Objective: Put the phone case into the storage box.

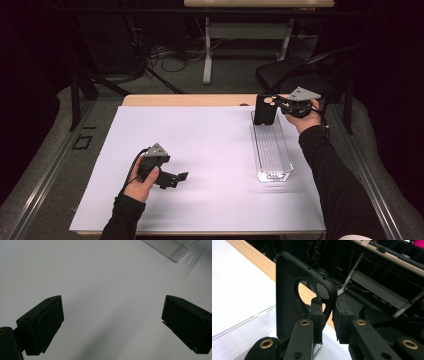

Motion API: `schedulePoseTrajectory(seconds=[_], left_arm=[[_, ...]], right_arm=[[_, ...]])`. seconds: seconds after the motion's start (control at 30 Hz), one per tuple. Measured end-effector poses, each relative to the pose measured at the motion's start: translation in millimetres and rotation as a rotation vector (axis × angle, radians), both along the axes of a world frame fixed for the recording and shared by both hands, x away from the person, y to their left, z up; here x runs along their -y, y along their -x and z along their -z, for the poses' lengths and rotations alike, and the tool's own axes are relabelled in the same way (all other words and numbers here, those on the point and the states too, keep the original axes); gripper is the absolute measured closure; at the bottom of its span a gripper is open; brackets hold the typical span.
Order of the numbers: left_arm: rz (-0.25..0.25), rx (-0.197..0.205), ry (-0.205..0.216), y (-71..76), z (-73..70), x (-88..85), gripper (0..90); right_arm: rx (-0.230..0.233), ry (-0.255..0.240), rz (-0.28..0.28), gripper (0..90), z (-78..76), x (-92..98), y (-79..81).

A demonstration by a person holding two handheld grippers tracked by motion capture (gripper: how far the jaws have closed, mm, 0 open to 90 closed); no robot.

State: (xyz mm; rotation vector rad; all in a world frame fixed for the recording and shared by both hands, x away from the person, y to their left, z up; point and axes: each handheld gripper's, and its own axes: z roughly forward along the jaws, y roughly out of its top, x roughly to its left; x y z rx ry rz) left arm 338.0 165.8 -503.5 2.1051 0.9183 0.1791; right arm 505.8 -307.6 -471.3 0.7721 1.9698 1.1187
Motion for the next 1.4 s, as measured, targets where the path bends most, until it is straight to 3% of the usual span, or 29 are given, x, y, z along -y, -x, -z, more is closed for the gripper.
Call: schedulePoseTrajectory(seconds=[0.6,1.13,1.4], left_arm=[[0.004,-0.005,-0.002,0.2,1.5,0.7,4.4],[0.004,-0.006,-0.002,0.3,2.2,0.8,4.4],[0.000,-0.009,0.002,0.5,2.2,0.2,4.4]], right_arm=[[-0.016,0.006,0.037,74.6,4.8,4.1,-4.1],[-0.040,-0.016,0.056,61.7,6.5,4.4,-5.3],[-0.071,-0.015,0.068,53.7,3.3,3.2,2.2]])
